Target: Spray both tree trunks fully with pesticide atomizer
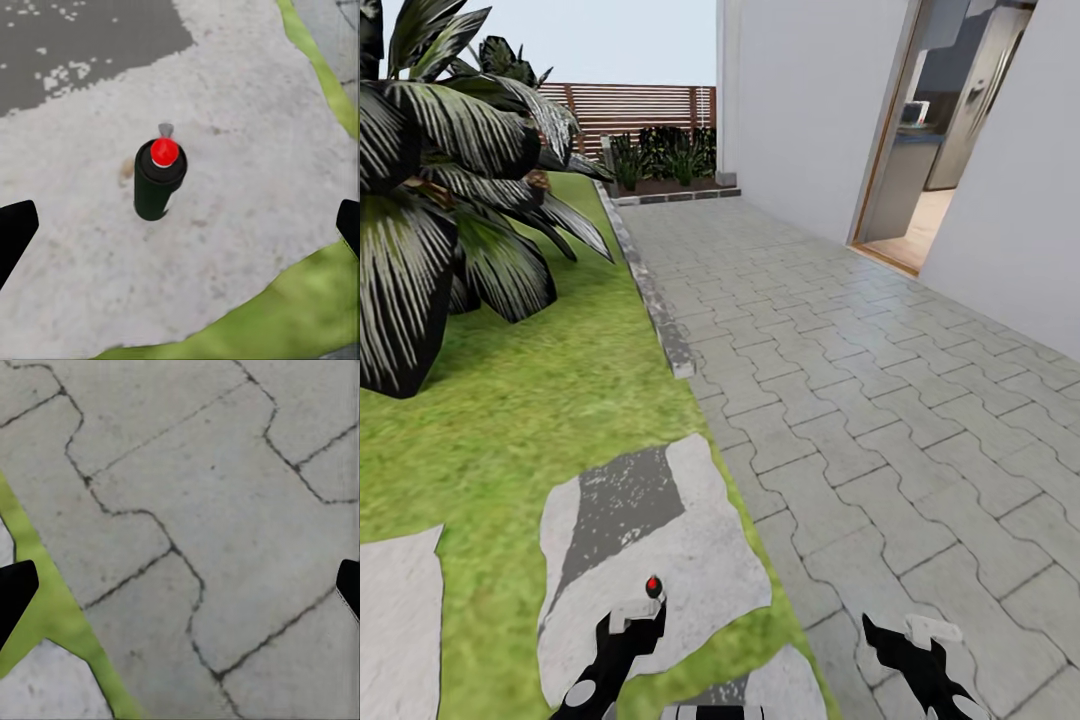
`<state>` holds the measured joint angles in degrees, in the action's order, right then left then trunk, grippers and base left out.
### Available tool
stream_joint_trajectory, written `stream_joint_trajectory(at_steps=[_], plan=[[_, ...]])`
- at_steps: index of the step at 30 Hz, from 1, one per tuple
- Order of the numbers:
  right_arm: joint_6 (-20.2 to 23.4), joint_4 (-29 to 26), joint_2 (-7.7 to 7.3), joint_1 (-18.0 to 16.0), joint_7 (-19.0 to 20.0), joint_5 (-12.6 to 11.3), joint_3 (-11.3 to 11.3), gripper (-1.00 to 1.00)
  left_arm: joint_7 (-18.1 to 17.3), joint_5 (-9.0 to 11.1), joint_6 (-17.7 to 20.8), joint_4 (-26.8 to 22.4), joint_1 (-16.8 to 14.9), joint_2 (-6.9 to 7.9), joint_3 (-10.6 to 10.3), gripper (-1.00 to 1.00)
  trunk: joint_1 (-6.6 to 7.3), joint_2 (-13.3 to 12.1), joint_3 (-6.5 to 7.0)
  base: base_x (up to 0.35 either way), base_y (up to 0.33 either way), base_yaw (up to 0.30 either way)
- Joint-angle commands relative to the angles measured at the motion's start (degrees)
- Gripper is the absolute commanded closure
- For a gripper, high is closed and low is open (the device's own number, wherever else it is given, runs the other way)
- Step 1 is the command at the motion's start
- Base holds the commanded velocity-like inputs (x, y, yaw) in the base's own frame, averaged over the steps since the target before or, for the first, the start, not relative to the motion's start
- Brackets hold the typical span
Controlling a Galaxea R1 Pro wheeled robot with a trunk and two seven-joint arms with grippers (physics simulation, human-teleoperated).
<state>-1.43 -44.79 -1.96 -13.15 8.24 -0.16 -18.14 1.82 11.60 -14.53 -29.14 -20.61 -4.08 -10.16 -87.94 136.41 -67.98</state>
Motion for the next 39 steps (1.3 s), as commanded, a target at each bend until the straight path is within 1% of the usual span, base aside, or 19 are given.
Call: stream_joint_trajectory(at_steps=[1,17,30,39], plan=[[-0.15,0.05,0.03,-0.04,0.42,-0.02,-0.22,-1.0,0.18,0.62,-0.24,0.04,-0.01,0.04,-0.37,-1.0,0.0,0.01,-0.04,0.088,-0.055,0.0],[-0.15,0.05,0.03,-0.04,0.43,-0.02,-0.25,-1.0,0.21,0.7,-0.32,0.04,0.02,0.03,-0.39,-1.0,0.0,0.01,-0.14,0.017,-0.011,0.0],[-0.13,0.05,0.06,-0.04,0.39,-0.02,-0.28,-1.0,0.18,0.7,-0.32,0.04,0.01,0.06,-0.38,-1.0,0.0,0.01,-1.19,0.002,0.0,0.0],[-0.15,0.05,0.04,-0.04,0.42,-0.02,-0.23,-1.0,0.18,0.64,-0.31,0.04,0.02,0.05,-0.39,-1.0,0.0,0.01,-2.01,0.125,-0.042,0.0]])
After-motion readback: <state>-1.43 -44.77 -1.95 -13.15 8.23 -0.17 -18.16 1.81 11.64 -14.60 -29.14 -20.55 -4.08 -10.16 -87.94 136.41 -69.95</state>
